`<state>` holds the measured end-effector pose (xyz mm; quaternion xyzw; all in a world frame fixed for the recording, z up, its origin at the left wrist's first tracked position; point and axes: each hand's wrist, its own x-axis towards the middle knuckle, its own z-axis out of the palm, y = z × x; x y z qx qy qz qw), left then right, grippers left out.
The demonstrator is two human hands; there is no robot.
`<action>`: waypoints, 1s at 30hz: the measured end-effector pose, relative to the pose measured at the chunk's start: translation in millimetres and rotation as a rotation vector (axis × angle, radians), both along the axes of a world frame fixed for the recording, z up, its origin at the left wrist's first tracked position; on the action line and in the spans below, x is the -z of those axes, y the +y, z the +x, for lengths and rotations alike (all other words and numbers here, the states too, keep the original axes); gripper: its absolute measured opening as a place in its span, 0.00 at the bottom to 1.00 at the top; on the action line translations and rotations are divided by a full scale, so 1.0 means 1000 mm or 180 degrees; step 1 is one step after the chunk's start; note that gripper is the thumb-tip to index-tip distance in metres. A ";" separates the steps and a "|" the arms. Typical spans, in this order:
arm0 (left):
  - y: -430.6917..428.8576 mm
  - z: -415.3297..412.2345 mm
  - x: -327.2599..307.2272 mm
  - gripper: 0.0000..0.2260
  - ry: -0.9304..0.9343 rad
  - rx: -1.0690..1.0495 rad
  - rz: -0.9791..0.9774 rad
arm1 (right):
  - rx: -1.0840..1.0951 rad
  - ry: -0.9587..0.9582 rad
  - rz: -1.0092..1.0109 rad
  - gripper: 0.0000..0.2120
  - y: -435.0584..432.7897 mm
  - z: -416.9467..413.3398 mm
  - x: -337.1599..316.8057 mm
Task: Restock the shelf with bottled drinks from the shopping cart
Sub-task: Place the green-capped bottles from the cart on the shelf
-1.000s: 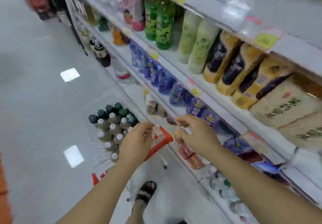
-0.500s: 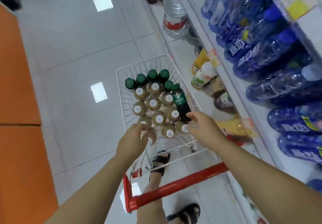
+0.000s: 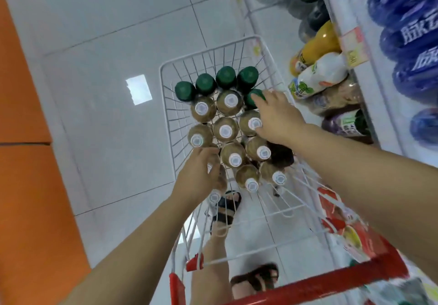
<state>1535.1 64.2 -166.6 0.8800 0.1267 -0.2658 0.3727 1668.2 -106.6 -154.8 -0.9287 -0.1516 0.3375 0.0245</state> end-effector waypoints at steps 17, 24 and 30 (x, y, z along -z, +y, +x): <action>-0.035 0.118 -0.012 0.16 -0.0969 0.0927 0.0230 | 0.0607 0.0054 0.1028 0.19 -0.075 -0.034 -0.058; -0.070 0.169 0.039 0.26 -0.0665 0.2614 0.1776 | 0.1168 -0.0250 0.1645 0.17 -0.091 -0.065 -0.048; -0.072 0.158 0.029 0.20 -0.1102 0.2111 0.1453 | 0.1488 -0.0490 0.1835 0.19 -0.097 -0.081 -0.047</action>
